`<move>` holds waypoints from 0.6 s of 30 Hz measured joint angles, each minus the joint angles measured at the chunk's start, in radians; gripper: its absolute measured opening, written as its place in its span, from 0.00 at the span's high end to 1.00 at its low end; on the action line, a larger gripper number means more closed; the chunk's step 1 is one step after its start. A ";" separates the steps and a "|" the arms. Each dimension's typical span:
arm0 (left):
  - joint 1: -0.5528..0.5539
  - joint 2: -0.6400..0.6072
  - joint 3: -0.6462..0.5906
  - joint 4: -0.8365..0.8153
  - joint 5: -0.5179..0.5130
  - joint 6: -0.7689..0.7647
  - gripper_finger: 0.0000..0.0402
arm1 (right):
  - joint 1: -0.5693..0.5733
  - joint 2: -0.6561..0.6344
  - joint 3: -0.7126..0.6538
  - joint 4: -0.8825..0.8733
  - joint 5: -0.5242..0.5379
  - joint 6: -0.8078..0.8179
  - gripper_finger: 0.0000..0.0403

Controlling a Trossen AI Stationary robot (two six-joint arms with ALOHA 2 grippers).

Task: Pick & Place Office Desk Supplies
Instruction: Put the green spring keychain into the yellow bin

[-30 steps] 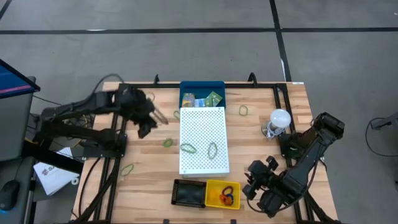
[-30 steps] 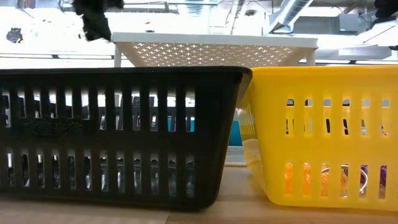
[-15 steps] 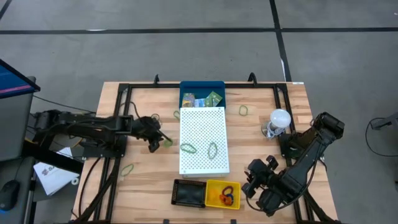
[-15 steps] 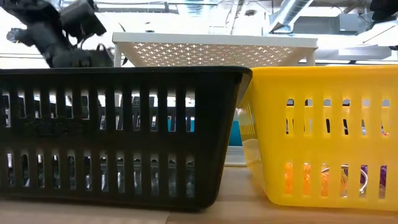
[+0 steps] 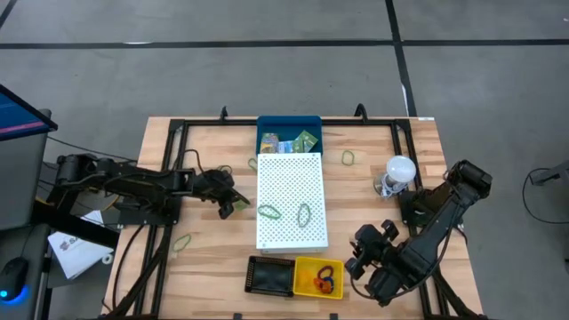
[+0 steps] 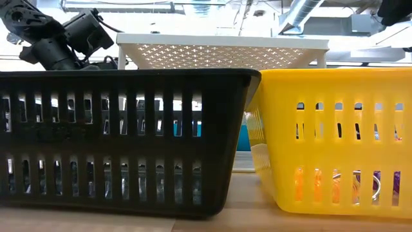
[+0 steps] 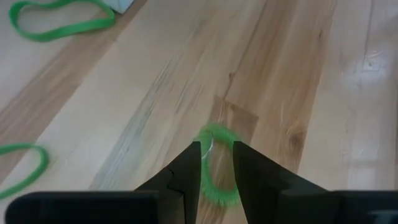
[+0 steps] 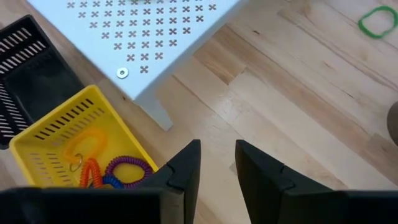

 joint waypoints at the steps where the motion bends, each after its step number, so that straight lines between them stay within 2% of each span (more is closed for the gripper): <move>1: 0.000 0.000 0.000 0.002 0.000 0.000 0.78 | 0.000 0.000 0.000 -0.001 0.000 0.001 0.76; 9: 0.000 0.000 0.000 0.003 0.000 0.002 0.78 | 0.000 0.000 0.000 -0.004 0.000 0.018 0.76; 18: 0.000 0.039 0.000 0.014 0.001 0.086 0.78 | 0.000 0.000 0.000 -0.006 0.000 0.019 0.76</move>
